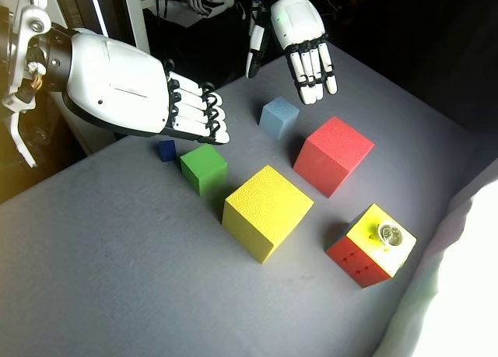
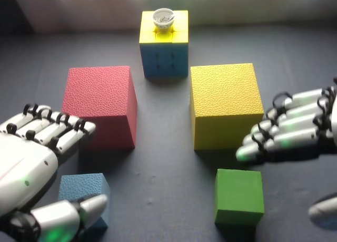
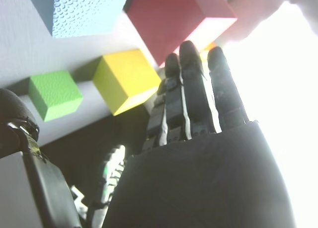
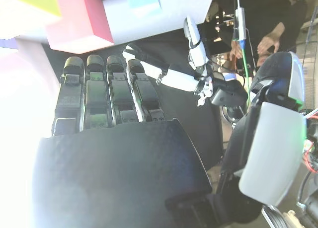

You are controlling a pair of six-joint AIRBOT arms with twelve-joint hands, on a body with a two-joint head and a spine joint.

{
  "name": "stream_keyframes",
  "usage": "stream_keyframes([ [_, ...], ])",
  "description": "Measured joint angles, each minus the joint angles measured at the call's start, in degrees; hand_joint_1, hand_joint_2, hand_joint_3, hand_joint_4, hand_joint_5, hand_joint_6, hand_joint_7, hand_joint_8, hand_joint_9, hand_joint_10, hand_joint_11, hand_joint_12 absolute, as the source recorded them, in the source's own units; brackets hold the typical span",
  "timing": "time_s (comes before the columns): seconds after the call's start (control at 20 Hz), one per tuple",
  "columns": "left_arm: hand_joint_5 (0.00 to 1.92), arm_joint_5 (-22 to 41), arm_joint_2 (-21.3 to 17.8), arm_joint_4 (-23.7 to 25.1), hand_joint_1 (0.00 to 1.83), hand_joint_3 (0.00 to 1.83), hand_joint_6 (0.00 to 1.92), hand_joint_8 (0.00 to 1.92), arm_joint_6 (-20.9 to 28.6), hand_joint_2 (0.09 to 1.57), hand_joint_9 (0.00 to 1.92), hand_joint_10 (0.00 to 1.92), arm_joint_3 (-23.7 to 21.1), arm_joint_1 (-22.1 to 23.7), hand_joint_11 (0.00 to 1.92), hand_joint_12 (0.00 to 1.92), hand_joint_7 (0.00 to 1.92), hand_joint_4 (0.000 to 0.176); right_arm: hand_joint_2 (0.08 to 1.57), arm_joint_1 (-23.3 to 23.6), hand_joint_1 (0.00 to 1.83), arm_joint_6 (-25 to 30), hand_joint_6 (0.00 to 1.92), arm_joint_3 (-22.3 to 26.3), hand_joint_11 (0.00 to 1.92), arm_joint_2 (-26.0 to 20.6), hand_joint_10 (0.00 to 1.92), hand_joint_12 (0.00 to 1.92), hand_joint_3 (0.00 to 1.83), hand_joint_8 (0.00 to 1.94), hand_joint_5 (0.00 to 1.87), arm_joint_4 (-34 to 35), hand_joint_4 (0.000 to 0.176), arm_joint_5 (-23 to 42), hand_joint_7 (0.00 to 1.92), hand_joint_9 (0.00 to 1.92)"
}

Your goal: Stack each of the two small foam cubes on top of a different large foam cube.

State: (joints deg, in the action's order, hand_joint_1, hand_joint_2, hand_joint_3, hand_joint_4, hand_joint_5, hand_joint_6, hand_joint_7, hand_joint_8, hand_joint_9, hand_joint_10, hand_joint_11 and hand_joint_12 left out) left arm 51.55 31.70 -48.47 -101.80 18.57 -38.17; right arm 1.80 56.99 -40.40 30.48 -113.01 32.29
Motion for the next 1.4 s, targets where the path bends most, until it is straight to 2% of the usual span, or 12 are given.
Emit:
stream_keyframes([
  [0.15,0.10,0.2,0.2,0.0,0.00,0.02,0.01,0.01,-0.2,1.23,0.04,0.01,0.0,0.0,0.00,0.00,0.08,0.000,1.29,-0.6,0.03,-0.4,0.01,0.4,0.00,-0.3,0.00,0.40,0.00,0.00,0.14,0.0,0.000,-0.4,0.14,0.15],
  [0.25,0.09,0.0,0.3,0.0,0.00,0.00,0.00,0.00,-0.4,1.21,0.04,0.01,0.0,0.0,0.00,0.00,0.07,0.000,1.27,-2.6,0.09,-5.3,0.00,0.8,0.00,-0.2,0.00,0.35,0.00,0.00,0.11,2.9,0.000,-3.1,0.11,0.14],
  [0.35,0.05,0.1,0.3,-0.1,0.10,0.00,0.00,0.00,-0.6,1.15,0.03,0.00,0.0,0.0,0.00,0.00,0.05,0.000,1.20,-6.2,0.24,-16.6,0.00,0.9,0.00,0.2,0.00,0.30,0.00,0.00,0.09,12.3,0.000,-5.1,0.08,0.11],
  [0.5,0.00,0.2,0.3,-0.3,0.42,0.00,0.00,0.00,-1.4,1.07,0.01,0.00,-0.5,0.0,0.00,0.00,0.01,0.000,1.10,-11.5,0.47,-40.2,0.00,0.9,0.00,1.7,0.00,0.05,0.00,0.00,0.01,35.9,0.000,-6.6,0.00,0.00],
  [0.6,0.00,0.0,0.3,-1.8,0.57,0.00,0.00,0.00,-2.3,1.04,0.00,0.00,-0.9,0.0,0.00,0.00,0.00,0.000,1.02,-15.4,0.65,-55.1,0.00,0.9,0.00,2.6,0.00,0.12,0.00,0.00,0.00,48.1,0.000,-6.1,0.00,0.00],
  [0.65,0.00,0.0,0.3,-2.8,0.57,0.00,0.00,0.00,-3.1,1.04,0.00,0.00,-0.9,0.0,0.00,0.00,0.00,0.000,1.02,-16.8,0.65,-59.4,0.00,0.9,0.00,3.2,0.00,0.12,0.00,0.00,0.00,51.3,0.000,-6.0,0.00,0.00],
  [0.75,0.00,0.0,0.3,-3.2,0.81,0.00,0.00,0.00,-3.5,1.03,0.00,0.00,-0.9,0.0,0.00,0.00,0.00,0.000,0.97,-18.9,0.80,-69.1,0.00,0.0,0.00,5.4,0.00,0.16,0.00,0.00,0.00,58.0,0.000,-5.8,0.00,0.00],
  [0.8,0.00,-0.1,0.4,-3.3,1.19,0.00,0.00,0.00,-3.5,0.99,0.00,0.00,-0.9,0.0,0.00,0.00,0.00,0.000,0.92,-19.5,1.20,-70.6,0.00,-1.1,0.00,6.7,0.00,0.29,0.00,0.00,0.00,58.7,0.000,-5.4,0.00,0.00],
  [0.85,0.00,0.0,0.9,-3.9,1.22,0.00,0.00,0.00,-4.2,0.99,0.00,0.00,-0.9,0.0,0.00,0.00,0.00,0.000,0.91,-19.6,1.25,-71.4,0.00,-2.1,0.00,7.9,0.00,0.36,0.00,0.00,0.00,58.7,0.000,-5.2,0.00,0.00],
  [0.9,0.00,0.0,1.6,-5.6,1.31,0.00,0.00,0.00,-4.6,1.00,0.00,0.00,-0.8,-0.1,0.00,0.00,0.00,0.000,0.90,-19.6,1.33,-72.9,0.00,-3.5,0.00,9.2,0.00,0.26,0.00,0.00,0.00,58.4,0.000,-5.1,0.00,0.00],
  [1.25,0.00,-0.1,7.3,-7.7,1.34,0.00,0.00,0.00,-5.4,1.00,0.00,0.00,0.5,-0.7,0.01,0.00,0.00,0.000,0.96,-20.0,1.45,-84.5,0.00,-6.3,0.00,15.1,0.00,0.14,0.01,0.00,0.00,61.1,0.000,-5.4,0.00,0.00],
  [1.4,0.00,0.7,8.9,-8.3,1.33,0.00,0.00,0.00,-5.8,1.00,0.00,0.00,1.3,-1.2,0.03,0.01,0.00,0.000,0.95,-20.8,1.40,-86.9,0.00,-6.3,0.00,16.2,0.00,0.24,0.00,0.00,0.00,61.2,0.000,-5.2,0.00,0.00],
])
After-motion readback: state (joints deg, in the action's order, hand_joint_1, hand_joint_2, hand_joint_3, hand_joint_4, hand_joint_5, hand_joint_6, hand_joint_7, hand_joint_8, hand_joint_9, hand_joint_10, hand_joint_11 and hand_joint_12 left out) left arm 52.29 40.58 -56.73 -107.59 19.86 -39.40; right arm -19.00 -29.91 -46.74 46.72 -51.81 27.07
